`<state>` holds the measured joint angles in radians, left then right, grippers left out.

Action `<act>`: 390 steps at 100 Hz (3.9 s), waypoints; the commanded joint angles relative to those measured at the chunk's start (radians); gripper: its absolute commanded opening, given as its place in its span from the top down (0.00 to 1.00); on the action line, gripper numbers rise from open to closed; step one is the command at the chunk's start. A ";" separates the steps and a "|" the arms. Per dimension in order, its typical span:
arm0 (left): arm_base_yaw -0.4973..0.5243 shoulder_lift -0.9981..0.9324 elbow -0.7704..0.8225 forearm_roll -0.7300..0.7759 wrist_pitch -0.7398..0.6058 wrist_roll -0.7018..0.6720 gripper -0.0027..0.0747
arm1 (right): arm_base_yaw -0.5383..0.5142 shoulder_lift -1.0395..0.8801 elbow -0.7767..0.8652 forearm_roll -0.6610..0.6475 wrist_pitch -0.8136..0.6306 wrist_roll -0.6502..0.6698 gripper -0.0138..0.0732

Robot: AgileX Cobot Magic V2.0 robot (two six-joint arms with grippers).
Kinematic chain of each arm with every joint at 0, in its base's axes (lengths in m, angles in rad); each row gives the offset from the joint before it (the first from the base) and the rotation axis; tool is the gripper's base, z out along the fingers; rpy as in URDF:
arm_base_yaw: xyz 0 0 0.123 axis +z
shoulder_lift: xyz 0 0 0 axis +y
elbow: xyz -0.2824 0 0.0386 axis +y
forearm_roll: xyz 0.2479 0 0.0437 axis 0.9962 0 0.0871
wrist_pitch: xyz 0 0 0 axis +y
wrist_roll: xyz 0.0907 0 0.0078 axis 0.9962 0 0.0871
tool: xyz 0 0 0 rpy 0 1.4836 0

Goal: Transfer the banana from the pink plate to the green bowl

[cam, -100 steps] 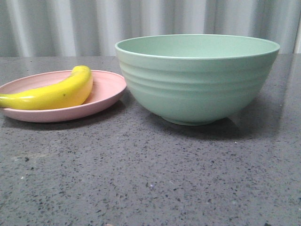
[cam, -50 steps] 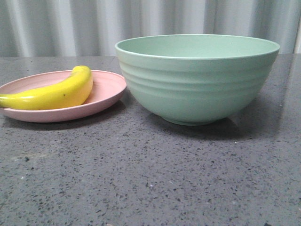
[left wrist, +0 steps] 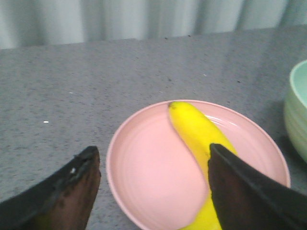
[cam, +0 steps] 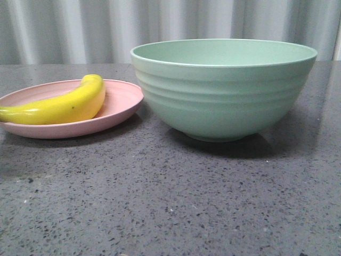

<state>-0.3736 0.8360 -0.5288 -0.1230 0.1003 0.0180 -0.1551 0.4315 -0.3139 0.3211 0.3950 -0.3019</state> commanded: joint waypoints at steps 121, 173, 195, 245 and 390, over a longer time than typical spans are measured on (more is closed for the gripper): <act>-0.197 0.542 -0.222 -0.014 -0.079 -0.007 0.61 | -0.005 0.013 -0.035 0.044 -0.039 -0.002 0.92; -0.219 0.441 -0.281 -0.012 -0.033 -0.007 0.71 | 0.134 0.036 -0.170 0.041 0.100 -0.052 0.92; -0.296 0.311 -0.290 -0.012 -0.002 -0.007 0.71 | 0.313 0.202 -0.356 0.041 0.154 -0.041 0.85; -0.589 0.234 -0.290 -0.045 0.056 -0.007 0.71 | 0.450 0.631 -0.703 0.438 0.269 -0.027 0.28; -0.629 0.194 -0.290 -0.023 -0.018 -0.007 0.53 | 0.473 0.880 -0.880 0.626 0.278 -0.090 0.86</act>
<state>-0.9998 1.0815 -0.7852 -0.1451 0.1806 0.0180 0.3436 1.3400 -1.1297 0.9461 0.7045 -0.3657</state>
